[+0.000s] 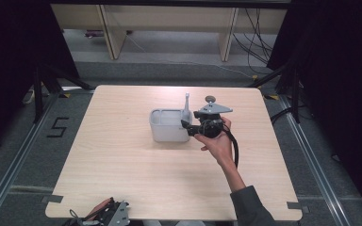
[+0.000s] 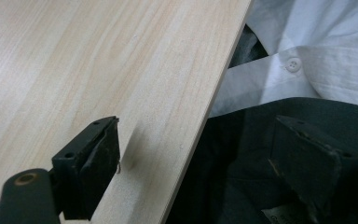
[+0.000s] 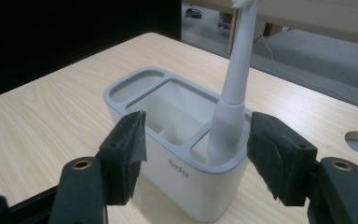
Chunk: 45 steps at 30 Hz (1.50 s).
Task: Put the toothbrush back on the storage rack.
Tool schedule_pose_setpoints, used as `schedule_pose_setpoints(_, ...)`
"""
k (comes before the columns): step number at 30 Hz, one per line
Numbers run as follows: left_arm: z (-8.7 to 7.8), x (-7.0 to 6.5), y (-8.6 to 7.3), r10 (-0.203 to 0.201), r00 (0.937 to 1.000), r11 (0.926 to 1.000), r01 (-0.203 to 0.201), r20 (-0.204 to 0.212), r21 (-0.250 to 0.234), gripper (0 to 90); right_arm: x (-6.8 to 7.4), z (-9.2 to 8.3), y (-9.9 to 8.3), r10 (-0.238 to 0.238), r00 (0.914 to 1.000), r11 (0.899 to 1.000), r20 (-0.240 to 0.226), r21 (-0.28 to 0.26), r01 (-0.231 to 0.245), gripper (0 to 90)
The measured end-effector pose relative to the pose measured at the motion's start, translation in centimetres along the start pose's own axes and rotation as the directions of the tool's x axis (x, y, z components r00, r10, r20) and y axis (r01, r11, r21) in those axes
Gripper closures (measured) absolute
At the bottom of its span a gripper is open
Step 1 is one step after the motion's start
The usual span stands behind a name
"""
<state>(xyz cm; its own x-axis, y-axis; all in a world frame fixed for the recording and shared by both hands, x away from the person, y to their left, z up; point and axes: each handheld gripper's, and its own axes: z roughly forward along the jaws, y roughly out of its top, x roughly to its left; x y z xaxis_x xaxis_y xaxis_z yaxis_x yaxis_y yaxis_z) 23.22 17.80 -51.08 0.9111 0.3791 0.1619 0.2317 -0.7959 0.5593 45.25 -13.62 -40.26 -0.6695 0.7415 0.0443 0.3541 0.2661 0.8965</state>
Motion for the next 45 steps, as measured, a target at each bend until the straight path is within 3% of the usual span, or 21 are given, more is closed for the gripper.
schedule_pose_setpoints(2, 0.0, 0.0, 0.0, -0.001, 1.0, 1.0, 0.001, 0.0, 0.0, 15.4, -0.1, -0.2, -0.1, -0.016, 0.9999, 1.0, 0.003, -0.005, 0.016, 37.1)
schedule_pose_setpoints(3, 0.0, 0.0, 0.0, -0.001, 1.0, 1.0, 0.001, 0.0, 0.0, 15.4, 0.0, -0.3, -0.2, 0.004, 1.0, 1.0, -0.004, -0.005, -0.004, 36.9)
schedule_pose_setpoints(4, 0.0, 0.0, 0.0, -0.001, 1.0, 1.0, 0.001, 0.0, 0.0, 15.4, -0.1, -0.4, -0.1, -0.014, 0.9998, 1.0, 0.015, -0.006, 0.014, 36.8)
schedule_pose_setpoints(6, 0.0, 0.0, 0.0, -0.001, 1.0, 1.0, 0.001, 0.001, 0.002, 15.4, 0.0, -0.6, -0.2, 0.002, 1.0, 1.0, 0.009, -0.001, -0.002, 35.7)
schedule_pose_setpoints(11, 0.0, 0.0, 0.0, -0.001, 1.0, 1.0, 0.001, 0.0, -0.004, 15.4, 0.2, -0.6, -0.6, -0.014, 0.9999, 1.0, 0.001, 0.006, 0.014, 34.3)
schedule_pose_setpoints(15, 0.0, -0.1, 0.0, 0.0, 1.0, 1.0, 0.0, 0.003, -0.004, 15.4, 0.6, -0.7, -0.9, 0.016, 0.9999, 1.0, -0.002, 0.018, -0.016, 33.0)
schedule_pose_setpoints(19, 0.0, -0.1, 0.0, -0.001, 1.0, 1.0, 0.001, 0.002, -0.005, 15.4, 0.7, -0.5, -1.1, -0.018, 0.9997, 1.0, -0.014, 0.016, 0.018, 32.5)
schedule_pose_setpoints(20, 0.0, -0.1, 0.0, 0.0, 1.0, 1.0, 0.0, 0.003, -0.005, 15.4, 1.0, -0.6, -1.2, 0.013, 0.9999, 1.0, -0.006, 0.028, -0.012, 32.5)
schedule_pose_setpoints(22, 0.0, -0.1, 0.0, 0.0, 1.0, 1.0, 0.0, 0.001, -0.004, 15.4, 1.0, -0.7, -1.2, -0.014, 0.9999, 1.0, -0.005, 0.026, 0.014, 32.4)
schedule_pose_setpoints(25, 0.0, -0.1, 0.0, -0.011, 0.9999, 0.9998, 0.011, -0.006, -0.017, 15.4, 1.5, -0.9, -1.3, 0.02, 0.9998, 1.0, -0.009, 0.021, -0.02, 32.3)
schedule_pose_setpoints(26, 0.0, -0.1, 0.0, -0.017, 0.9998, 0.9997, 0.017, -0.006, -0.02, 15.4, 1.3, -0.8, -1.2, -0.011, 0.9999, 1.0, -0.01, 0.011, 0.011, 32.3)
schedule_pose_setpoints(30, 0.0, -0.1, 0.0, 0.0, 1.0, 1.0, 0.0, 0.001, -0.005, 15.4, 1.6, -0.8, -1.3, 0.007, 0.9993, 1.0, -0.036, 0.011, -0.007, 32.0)
schedule_pose_setpoints(31, 0.0, -0.1, 0.0, -0.017, 0.9998, 0.9997, 0.017, -0.006, -0.02, 15.4, 1.7, -0.9, -1.3, -0.003, 0.9997, 1.0, -0.023, 0.019, 0.003, 31.9)
schedule_pose_setpoints(36, -0.1, -0.1, 0.0, -0.002, 1.0, 1.0, 0.002, 0.003, -0.008, 15.4, 2.0, -0.8, -1.6, -0.014, 0.9995, 1.0, -0.03, 0.023, 0.015, 31.4)
schedule_pose_setpoints(37, 0.0, -0.1, 0.0, -0.003, 1.0, 1.0, 0.003, 0.002, -0.007, 15.4, 2.2, -0.9, -1.7, 0.011, 0.9995, 0.999, -0.031, 0.044, -0.009, 31.2)
schedule_pose_setpoints(41, -0.1, -0.1, 0.0, -0.004, 1.0, 1.0, 0.004, 0.002, -0.007, 15.4, 2.5, -0.9, -2.0, 0.008, 0.9992, 0.999, -0.038, 0.048, -0.006, 30.6)
schedule_pose_setpoints(44, 0.0, 0.0, 0.0, -0.003, 1.0, 1.0, 0.003, 0.001, -0.003, 15.4, 2.5, -0.8, -2.2, -0.028, 0.998, 0.999, -0.056, 0.045, 0.031, 30.5)
schedule_pose_setpoints(45, 0.0, -0.1, 0.0, -0.004, 1.0, 1.0, 0.004, 0.002, -0.005, 15.4, 2.6, -1.0, -2.2, -0.013, 0.9988, 0.998, -0.047, 0.055, 0.016, 30.4)
